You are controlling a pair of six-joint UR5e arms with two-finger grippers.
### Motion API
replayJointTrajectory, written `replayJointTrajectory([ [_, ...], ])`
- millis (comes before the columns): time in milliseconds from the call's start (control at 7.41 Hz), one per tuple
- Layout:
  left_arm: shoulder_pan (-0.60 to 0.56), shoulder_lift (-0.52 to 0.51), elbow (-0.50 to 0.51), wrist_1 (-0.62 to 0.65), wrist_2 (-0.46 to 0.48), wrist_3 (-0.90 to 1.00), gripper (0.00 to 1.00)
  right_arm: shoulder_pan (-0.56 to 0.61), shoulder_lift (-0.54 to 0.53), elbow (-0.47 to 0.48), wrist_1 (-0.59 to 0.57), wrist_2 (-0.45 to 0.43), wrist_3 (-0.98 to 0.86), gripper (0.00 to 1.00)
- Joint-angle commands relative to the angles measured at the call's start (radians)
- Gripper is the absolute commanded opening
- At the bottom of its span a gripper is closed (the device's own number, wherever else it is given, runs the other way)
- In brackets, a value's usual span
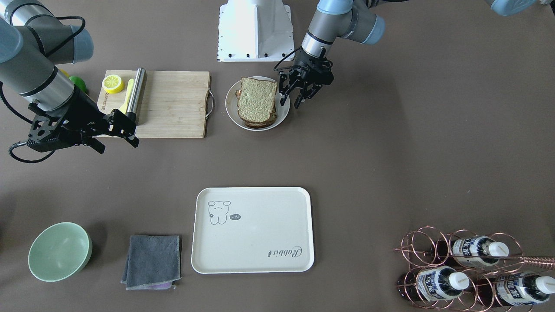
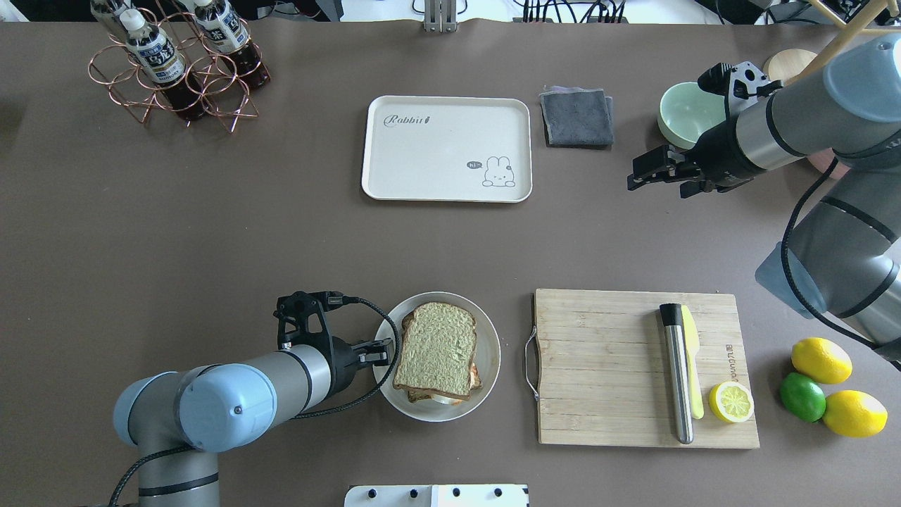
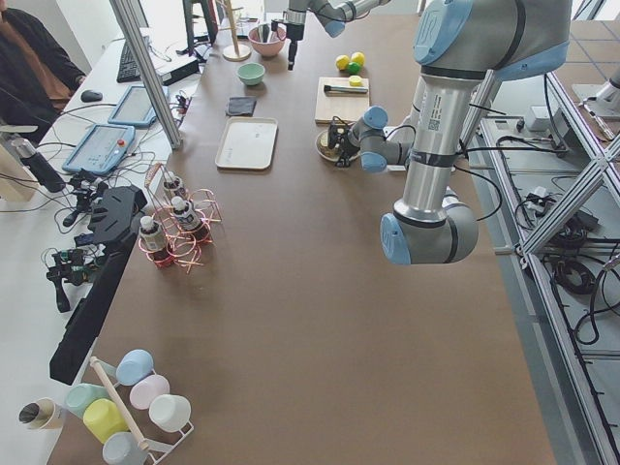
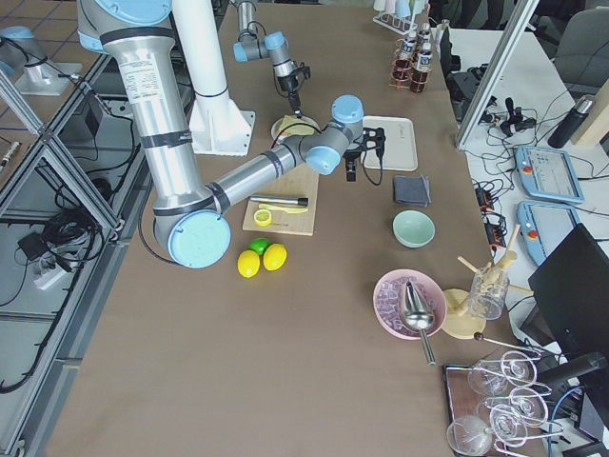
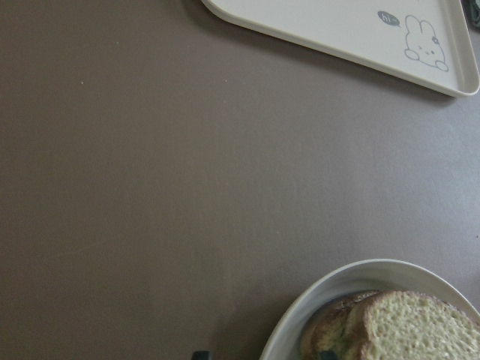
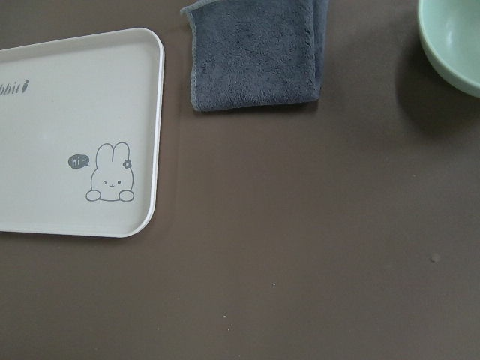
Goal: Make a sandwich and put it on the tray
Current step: 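Grasp the rim of the white plate with the left gripper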
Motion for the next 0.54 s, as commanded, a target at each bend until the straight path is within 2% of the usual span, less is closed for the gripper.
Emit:
replayJointTrajectory([
  [0,0.012,0.002,0.01,-0.001,0.005,-0.003,0.44,0.0,0.0,0.003,0.001,0.001,0.004,1.0],
  [405,0.024,0.004,0.012,-0.002,0.007,-0.003,0.43,0.0,-0.002,0.005,0.001,0.001,0.01,1.0],
])
